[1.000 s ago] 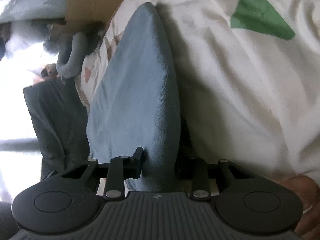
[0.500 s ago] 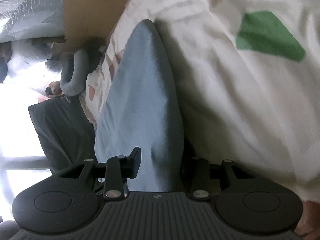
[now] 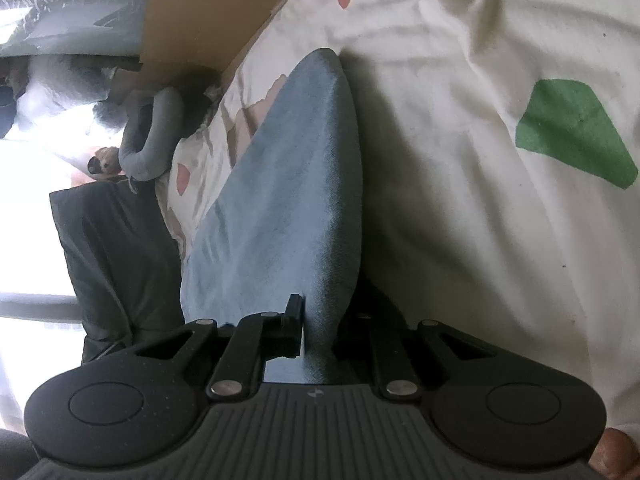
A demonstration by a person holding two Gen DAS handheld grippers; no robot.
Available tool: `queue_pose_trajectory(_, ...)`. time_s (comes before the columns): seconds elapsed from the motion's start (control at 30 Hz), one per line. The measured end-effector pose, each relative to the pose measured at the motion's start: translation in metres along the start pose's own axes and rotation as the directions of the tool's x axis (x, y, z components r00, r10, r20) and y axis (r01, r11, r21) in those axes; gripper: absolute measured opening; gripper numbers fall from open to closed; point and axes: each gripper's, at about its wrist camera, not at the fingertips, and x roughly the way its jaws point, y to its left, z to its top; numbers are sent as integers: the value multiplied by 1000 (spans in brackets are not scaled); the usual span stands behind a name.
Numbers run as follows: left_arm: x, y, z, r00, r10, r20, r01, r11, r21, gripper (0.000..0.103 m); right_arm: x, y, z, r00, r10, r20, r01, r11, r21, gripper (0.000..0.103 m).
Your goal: Fold clothes
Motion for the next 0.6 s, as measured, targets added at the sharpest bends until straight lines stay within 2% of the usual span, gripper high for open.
queue_pose_trajectory(0.13,16,5,15,1000,14,9,-14,1000,-8,7,0,0,0,1000,2,17,-2,1000,12,18)
queue_pose_trajectory(0.2,22,8,23,1000,19,17,-19,1000,-16,7,0,-1,0,1000,6,28,-7,1000,18,28)
queue_pose_trajectory(0.27,25,12,31,1000,23,18,-23,1000,-16,4,1,-1,0,999,11,38,-12,1000,24,32)
queue_pose_trajectory(0.43,33,15,38,1000,16,11,-16,1000,-23,3,1,-2,0,998,22,64,-24,999,39,32)
queue_pose_trajectory(0.6,25,15,41,998,8,59,-4,997,-73,4,-1,0,-1,992,68,110,-74,996,44,32)
